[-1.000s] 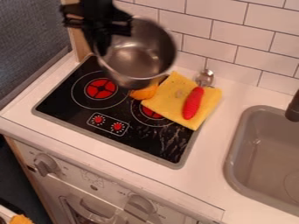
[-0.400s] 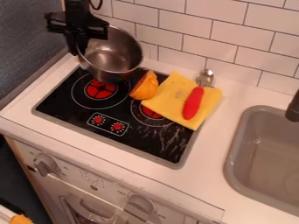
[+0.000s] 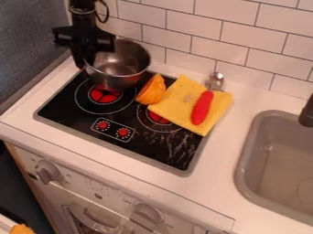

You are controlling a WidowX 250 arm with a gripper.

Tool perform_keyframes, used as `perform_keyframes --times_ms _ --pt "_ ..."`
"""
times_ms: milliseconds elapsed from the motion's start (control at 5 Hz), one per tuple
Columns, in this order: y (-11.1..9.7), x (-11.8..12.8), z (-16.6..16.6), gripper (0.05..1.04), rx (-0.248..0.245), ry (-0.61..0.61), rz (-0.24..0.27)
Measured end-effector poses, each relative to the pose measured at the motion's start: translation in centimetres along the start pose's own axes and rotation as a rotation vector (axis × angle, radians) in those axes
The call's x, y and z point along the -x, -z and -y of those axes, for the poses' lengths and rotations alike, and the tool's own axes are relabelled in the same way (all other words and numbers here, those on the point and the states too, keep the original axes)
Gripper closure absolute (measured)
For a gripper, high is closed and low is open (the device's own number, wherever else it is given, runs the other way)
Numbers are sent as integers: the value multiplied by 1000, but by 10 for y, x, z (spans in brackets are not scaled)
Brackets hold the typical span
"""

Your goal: Put the silver pot to the left burner

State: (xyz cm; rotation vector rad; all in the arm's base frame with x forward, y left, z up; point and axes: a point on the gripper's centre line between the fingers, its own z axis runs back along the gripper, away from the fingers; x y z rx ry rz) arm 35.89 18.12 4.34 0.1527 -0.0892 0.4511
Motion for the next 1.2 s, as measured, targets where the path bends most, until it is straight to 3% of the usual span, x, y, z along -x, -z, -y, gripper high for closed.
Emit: perform_keyframes --times_ms 200,400,600,800,1000,1200 --pt "-8 -1 0 501 13 47 12" --pt "-66 -7 -1 208 49 143 128" --pt "-94 -3 7 71 82 246 162" --pt "-89 17 37 75 77 333 114" --pt "-85 46 71 81 84 401 95" --pt "-81 62 81 82 71 409 92"
